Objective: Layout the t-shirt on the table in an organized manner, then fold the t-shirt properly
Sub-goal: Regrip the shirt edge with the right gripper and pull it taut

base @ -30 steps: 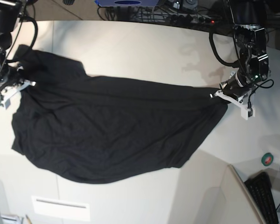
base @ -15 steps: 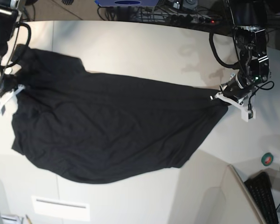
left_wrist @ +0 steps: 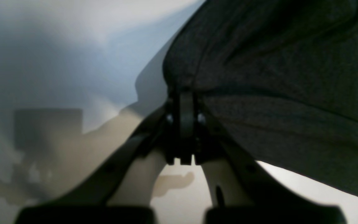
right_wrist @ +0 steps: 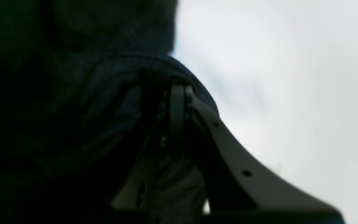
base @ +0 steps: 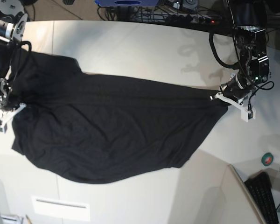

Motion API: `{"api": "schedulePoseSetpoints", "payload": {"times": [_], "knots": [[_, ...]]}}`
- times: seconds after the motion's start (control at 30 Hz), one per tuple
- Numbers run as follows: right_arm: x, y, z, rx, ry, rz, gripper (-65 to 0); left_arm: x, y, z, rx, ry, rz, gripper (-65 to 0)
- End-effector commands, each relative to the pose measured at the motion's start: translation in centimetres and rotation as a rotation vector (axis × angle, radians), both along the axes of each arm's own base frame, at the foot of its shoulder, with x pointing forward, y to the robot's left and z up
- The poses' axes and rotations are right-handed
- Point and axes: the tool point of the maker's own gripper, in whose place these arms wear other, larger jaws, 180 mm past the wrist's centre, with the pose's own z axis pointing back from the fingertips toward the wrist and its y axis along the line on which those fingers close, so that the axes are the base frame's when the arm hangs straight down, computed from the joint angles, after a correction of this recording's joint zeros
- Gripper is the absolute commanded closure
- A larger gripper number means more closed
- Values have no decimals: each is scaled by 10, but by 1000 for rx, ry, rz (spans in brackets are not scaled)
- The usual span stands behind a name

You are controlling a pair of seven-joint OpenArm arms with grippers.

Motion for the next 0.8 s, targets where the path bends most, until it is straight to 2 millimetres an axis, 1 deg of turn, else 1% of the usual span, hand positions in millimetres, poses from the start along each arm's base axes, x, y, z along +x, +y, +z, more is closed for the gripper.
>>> {"api": "schedulePoseSetpoints", "payload": {"times": [0.0, 0.07, 0.1, 0.13, 0.17, 0.2, 0.27, 0.3, 0.33, 0.37, 0.43, 0.47, 0.5, 0.53, 0.57, 0.6, 0.67, 0.77], "knots": [[16, -12, 18, -30, -57, 2, 0, 11, 6, 14, 19, -49, -5, 0], [22, -17, 31, -53, -82, 4, 0, 10, 6, 14, 19, -48, -5, 0], [22, -20, 39, -71, -90, 6, 0, 11, 6, 14, 19, -49, -5, 0], [15, -21, 44, -90, -82, 11, 0, 10, 6, 14, 18, -48, -5, 0], [14, -25, 60, -123, -105, 15, 0, 9, 6, 13, 18, -47, -5, 0], [9, -26, 74, -133, -133, -2, 0, 9, 6, 13, 18, -45, -5, 0], [-6, -23, 94, -91, -195, -68, 0, 9, 6, 13, 18, -45, -5, 0], [-14, -27, 107, -75, -221, -98, 0, 9, 6, 13, 18, -45, -5, 0], [-26, -27, 111, -37, -218, -120, 0, 8, 6, 13, 16, -44, -5, 0], [-36, -25, 110, 4, -195, -128, -14, 8, 6, 13, 16, -44, -5, 0], [-56, -22, 100, 87, -142, -126, -251, 9, 6, 13, 16, -46, -5, 0], [-63, -21, 98, 115, -139, -118, -363, 10, 6, 13, 16, -47, -5, 0], [-72, -20, 94, 135, -137, -112, -461, 10, 6, 13, 16, -47, -5, 0], [-77, -19, 90, 148, -129, -106, -512, 10, 6, 14, 16, -49, -5, 0], [-81, -15, 84, 162, -112, -89, -531, 10, 6, 14, 16, -49, -5, 0], [-85, -11, 75, 181, -89, -77, -530, 11, 6, 14, 16, -50, -5, 0], [-90, -7, 57, 218, -74, -78, -494, 12, 6, 15, 16, -52, -5, 0], [-94, -6, 40, 252, -82, -102, -432, 11, 5, 15, 15, -52, -5, 0]]}}
